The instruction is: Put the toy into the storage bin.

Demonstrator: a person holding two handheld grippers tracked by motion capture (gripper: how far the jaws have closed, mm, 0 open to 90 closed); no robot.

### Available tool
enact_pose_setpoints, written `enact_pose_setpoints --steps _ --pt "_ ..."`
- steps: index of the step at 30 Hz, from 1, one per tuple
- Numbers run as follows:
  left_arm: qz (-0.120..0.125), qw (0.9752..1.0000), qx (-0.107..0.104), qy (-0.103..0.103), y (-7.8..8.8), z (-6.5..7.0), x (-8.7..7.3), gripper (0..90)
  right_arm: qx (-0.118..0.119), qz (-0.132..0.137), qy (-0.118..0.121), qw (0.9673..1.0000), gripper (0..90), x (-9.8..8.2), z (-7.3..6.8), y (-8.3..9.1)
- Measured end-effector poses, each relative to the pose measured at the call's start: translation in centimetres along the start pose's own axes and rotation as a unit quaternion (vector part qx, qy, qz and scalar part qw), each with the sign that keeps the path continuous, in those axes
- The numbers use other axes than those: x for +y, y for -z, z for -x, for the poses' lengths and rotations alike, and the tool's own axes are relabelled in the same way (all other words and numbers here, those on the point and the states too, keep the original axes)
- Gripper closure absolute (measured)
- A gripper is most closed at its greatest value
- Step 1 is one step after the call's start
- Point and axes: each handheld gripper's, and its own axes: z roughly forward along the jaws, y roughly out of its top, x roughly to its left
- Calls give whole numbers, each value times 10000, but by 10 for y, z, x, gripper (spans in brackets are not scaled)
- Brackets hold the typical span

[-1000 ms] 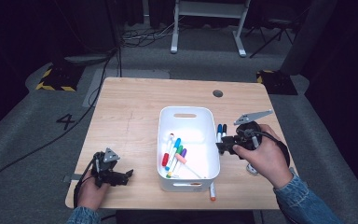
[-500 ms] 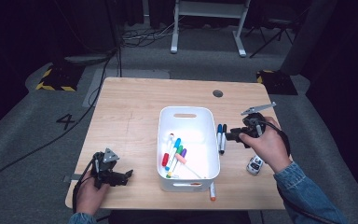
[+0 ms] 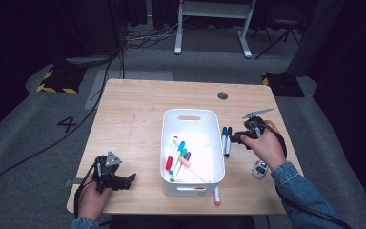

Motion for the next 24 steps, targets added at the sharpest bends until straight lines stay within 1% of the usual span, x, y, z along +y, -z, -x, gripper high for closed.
enact_pose_setpoints --steps 2,3,4,6,9,11,12,16,17,18,19,20,21,24 --pt "0 10000 10 -2 0 0 0 0 -17 -3 -14 10000 599 -1 2 -3" --pt "2 10000 3 0 0 0 0 0 -85 -22 -31 10000 597 -3 5 -9" --pt "2 10000 3 0 0 0 0 0 -85 -22 -31 10000 597 -3 5 -9" --pt "0 10000 7 -2 0 0 0 0 -159 -71 -37 9998 592 -6 9 -18" --pt "0 10000 10 -3 0 0 0 0 -173 -106 -61 9998 590 -8 12 -24" --pt "9 10000 16 4 0 0 0 0 -210 -166 -73 9996 585 -10 14 -33" --pt "4 10000 13 0 0 0 0 0 -210 -166 -73 9996 585 -10 14 -33" --pt "1 10000 9 0 0 0 0 0 -214 -216 -70 9995 581 -11 14 -43" --pt "6 10000 8 2 0 0 0 0 -245 -236 -57 9994 579 -11 15 -47" --pt "8 10000 19 0 0 0 0 0 -245 -236 -57 9994 579 -11 15 -47" --pt "-1 10000 8 -2 0 0 0 0 -262 -248 -94 9993 578 -11 14 -48" --pt "7 10000 14 -1 0 0 0 0 -288 -264 -57 9992 578 -11 15 -50" --pt "12 10000 22 0 0 0 0 0 -298 -292 -103 9991 577 -10 15 -53" --pt "6 10000 8 1 0 0 0 0 -349 -321 -137 9988 574 -10 17 -55"
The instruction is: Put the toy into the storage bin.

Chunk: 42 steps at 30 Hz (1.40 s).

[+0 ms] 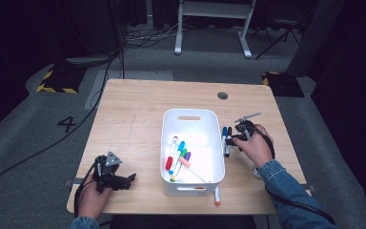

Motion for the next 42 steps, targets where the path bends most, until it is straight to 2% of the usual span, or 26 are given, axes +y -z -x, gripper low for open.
enact_pose_setpoints --steps 5,8,11,13,15,18,24,28,35,42 --pt "1 10000 11 -3 0 0 0 0 -72 -105 -65 9999 587 -4 6 -5" --pt "9 10000 15 6 0 0 0 0 -199 -163 -138 9996 621 -7 12 -2" --pt "-3 10000 5 3 0 0 0 0 -321 -234 -298 9988 690 -10 19 2" --pt "-11 10000 5 -1 0 0 0 0 -524 -350 -351 9974 769 -12 26 5" --pt "-6 10000 5 -3 0 0 0 0 -576 -369 -443 9967 771 -13 30 7" --pt "-9 10000 13 0 0 0 0 0 -595 -370 -452 9965 772 -14 33 8" --pt "-6 10000 15 5 0 0 0 0 -543 -371 -470 9967 772 -18 35 11" --pt "-5 10000 16 5 0 0 0 0 -470 -280 -516 9972 772 -17 33 18" --pt "-8 10000 11 4 0 0 0 0 -310 -21 -498 9983 772 -13 27 42" --pt "11 10000 13 -2 0 0 0 0 -165 239 -340 9990 772 -10 14 67"
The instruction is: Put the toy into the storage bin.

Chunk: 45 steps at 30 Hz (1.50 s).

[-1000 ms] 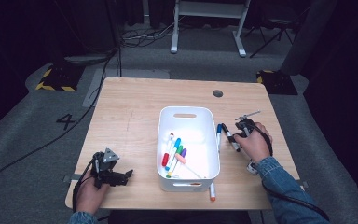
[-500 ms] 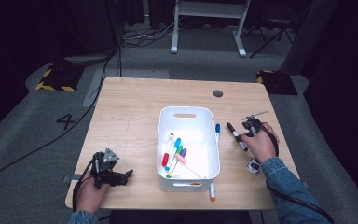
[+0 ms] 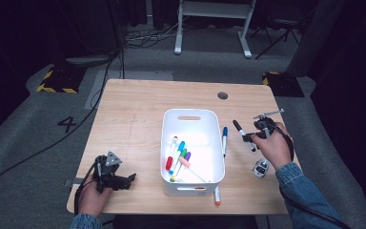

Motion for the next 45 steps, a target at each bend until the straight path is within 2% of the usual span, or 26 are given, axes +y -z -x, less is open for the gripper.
enact_pose_setpoints --steps 5,6,7,10,12,13,20,26,30,32,39,45 --pt "-6 10000 -31 -2 0 0 1 0 181 167 156 9996 772 4 -14 21" --pt "-6 10000 -31 -2 0 0 1 0 181 167 156 9996 772 4 -14 21" --pt "-2 10000 -31 -1 0 0 1 0 263 230 214 9992 772 5 -20 29" --pt "-3 10000 -32 -1 0 0 1 0 341 283 291 9986 772 6 -26 36" --pt "-9 10000 -52 10 0 0 1 0 447 364 382 9976 772 8 -36 47" --pt "-9 10000 -52 10 0 0 1 0 447 364 382 9976 772 8 -36 47" --pt "-8 10000 -50 10 0 0 1 0 753 526 632 9938 772 12 -64 70" --pt "-14 10000 -27 -4 0 0 1 0 998 585 943 9888 772 14 -91 85" --pt "-12 10000 -37 4 0 0 1 0 1134 578 1108 9857 772 14 -105 91" --pt "-17 10000 -45 6 0 0 1 0 1215 587 1256 9829 772 15 -112 93" --pt "-5 10000 -38 5 0 0 1 0 1457 625 1468 9764 772 17 -134 94" --pt "-12 10000 -30 0 0 0 1 0 1578 530 1616 9727 772 18 -152 90"
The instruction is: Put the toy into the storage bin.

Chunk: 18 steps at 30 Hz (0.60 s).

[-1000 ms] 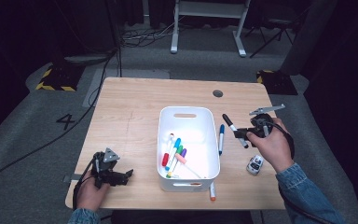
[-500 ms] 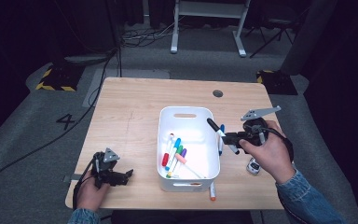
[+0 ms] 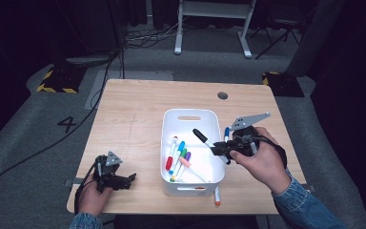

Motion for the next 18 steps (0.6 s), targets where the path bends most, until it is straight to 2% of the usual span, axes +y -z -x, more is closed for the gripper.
enact_pose_setpoints --steps 11,12,17,18 --pt "-9 10000 -11 6 0 0 0 0 213 -149 136 9996 772 -2 -13 -15" --pt "-7 10000 -14 5 0 0 0 0 206 -227 65 9995 772 -3 -15 -16" --pt "-4 10000 -10 3 0 0 0 0 256 -340 198 9989 772 -7 -17 -23" --pt "-3 10000 -7 6 0 0 0 0 256 -412 150 9987 772 -8 -18 -23"
